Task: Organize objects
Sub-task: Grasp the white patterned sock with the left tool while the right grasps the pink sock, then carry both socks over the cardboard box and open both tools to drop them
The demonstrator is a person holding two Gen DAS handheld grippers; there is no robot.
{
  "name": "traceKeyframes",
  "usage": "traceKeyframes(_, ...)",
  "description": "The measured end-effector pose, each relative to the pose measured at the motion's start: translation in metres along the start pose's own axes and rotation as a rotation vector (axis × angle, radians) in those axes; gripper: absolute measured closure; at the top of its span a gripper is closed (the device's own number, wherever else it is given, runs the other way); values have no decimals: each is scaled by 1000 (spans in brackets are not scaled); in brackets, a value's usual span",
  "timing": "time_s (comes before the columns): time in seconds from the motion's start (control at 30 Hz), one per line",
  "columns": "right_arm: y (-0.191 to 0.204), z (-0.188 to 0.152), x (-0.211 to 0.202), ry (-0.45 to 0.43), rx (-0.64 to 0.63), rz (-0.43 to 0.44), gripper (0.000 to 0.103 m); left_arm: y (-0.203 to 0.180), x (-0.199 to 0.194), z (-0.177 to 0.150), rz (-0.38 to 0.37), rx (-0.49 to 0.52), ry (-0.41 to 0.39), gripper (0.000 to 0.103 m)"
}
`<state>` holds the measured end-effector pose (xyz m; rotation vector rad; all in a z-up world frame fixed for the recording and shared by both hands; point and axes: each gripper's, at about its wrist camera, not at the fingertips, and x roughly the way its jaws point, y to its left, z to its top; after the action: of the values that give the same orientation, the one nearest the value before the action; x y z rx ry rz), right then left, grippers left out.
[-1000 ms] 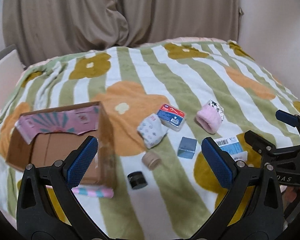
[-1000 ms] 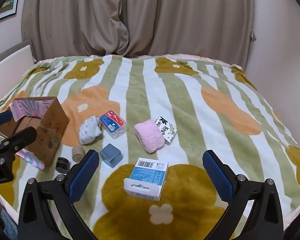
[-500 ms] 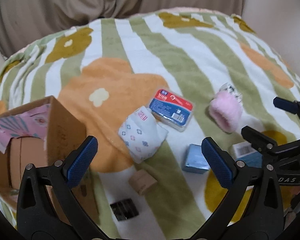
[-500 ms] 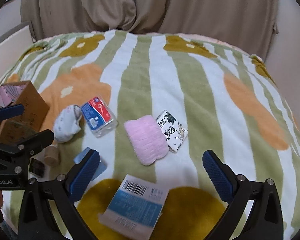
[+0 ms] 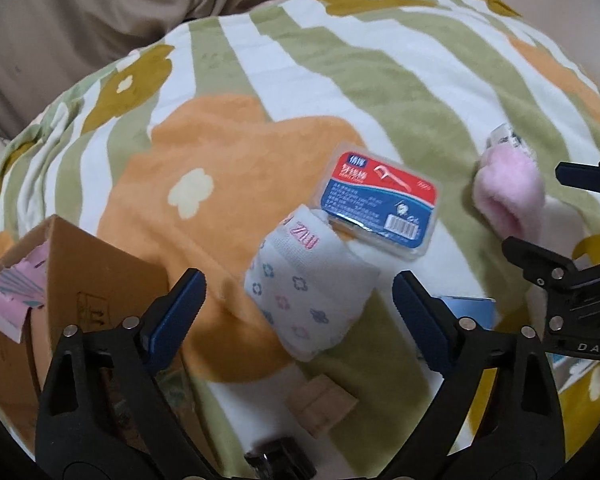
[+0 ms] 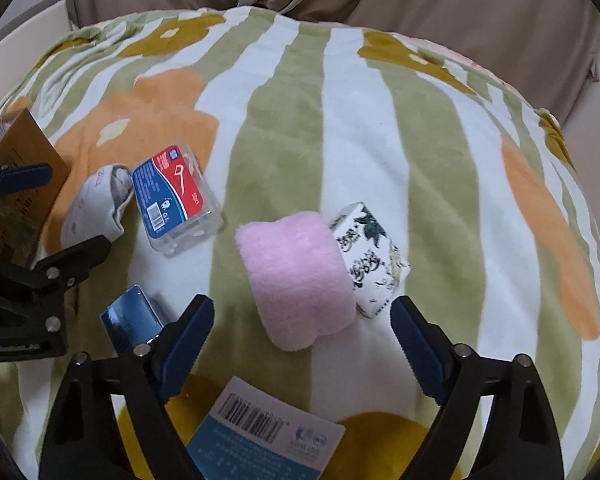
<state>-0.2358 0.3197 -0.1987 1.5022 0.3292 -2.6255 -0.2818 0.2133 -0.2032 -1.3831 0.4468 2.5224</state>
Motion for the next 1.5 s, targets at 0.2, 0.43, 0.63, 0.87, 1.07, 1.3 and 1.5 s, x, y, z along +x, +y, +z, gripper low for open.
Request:
traceKeyframes(0.2,1,5,15,45,5,5,34,5,17,0,-50,-22,36,38)
traceKeyframes(0.43,-2,5,20,60,30,-7,54,8,20,-3,-90,-37,41,50)
traceKeyframes(0.63,-4,3,18,57,55,-2,62,9,16,-3,-101,-44,40,54)
traceKeyframes(0.87,-7,3,10,37,89,21,65,11,5,-5,-102,-45,30,55)
traceKeyframes(1.07,-7,3,-1,24,98,33,69,13,-10,-6,-107,-55,15,55)
traceKeyframes(1.3,-8,1,-27,-6,123,55,73,13,-45,-5,-113,-49,-31,55)
traceKeyframes(1.5,-7,7,-61,-52,120,57,75,18,-84,-1,-121,-55,-88,55)
